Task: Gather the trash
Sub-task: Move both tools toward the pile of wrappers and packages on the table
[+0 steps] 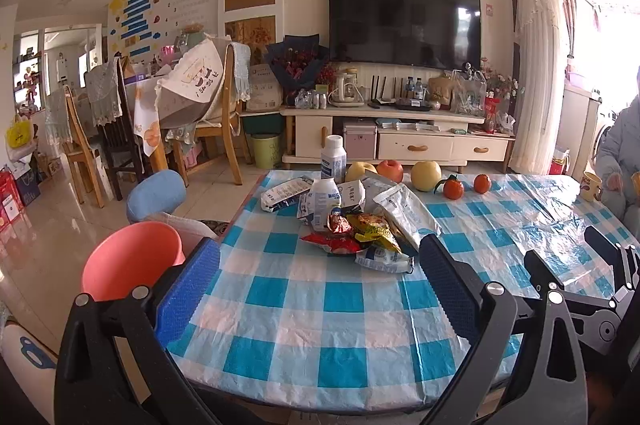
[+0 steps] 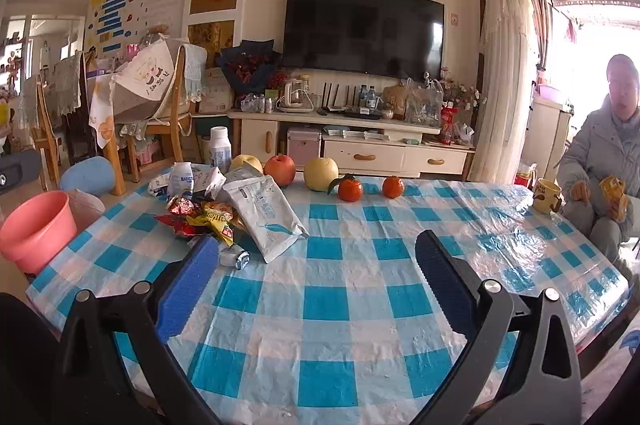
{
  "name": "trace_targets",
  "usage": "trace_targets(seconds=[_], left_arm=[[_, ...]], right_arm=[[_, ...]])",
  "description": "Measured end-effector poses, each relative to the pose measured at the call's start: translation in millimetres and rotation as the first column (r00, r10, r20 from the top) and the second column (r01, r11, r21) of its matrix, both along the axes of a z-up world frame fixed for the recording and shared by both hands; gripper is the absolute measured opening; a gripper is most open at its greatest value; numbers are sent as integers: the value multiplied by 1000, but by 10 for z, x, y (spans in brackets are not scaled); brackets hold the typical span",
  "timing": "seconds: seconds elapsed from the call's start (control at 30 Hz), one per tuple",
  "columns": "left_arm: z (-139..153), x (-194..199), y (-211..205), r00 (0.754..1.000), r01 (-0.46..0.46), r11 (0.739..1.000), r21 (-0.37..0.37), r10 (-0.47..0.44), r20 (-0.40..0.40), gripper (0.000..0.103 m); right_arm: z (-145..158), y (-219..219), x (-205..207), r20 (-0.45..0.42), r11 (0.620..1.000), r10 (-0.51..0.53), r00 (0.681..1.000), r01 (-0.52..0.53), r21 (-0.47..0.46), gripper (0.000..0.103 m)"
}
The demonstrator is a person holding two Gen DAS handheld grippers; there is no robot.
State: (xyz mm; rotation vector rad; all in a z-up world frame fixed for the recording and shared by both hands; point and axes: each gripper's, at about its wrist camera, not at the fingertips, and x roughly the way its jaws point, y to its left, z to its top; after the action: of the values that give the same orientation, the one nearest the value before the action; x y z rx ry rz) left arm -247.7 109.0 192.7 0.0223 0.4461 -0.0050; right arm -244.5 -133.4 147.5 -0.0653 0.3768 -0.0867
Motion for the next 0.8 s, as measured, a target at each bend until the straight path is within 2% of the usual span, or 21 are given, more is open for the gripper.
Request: trace_targets(seconds=[0.37,0.8], left_arm=[[-1,-24,-21,1000,-6,1000,9,6,5,98],[-124,68,-35,1000,-19,1000,19,19,-25,98]], right_arm=[[8,19,-4,-22,1000,22,1000,-22,4,99],[-53,150,12,-31,995,71,997,-73,-61,99]])
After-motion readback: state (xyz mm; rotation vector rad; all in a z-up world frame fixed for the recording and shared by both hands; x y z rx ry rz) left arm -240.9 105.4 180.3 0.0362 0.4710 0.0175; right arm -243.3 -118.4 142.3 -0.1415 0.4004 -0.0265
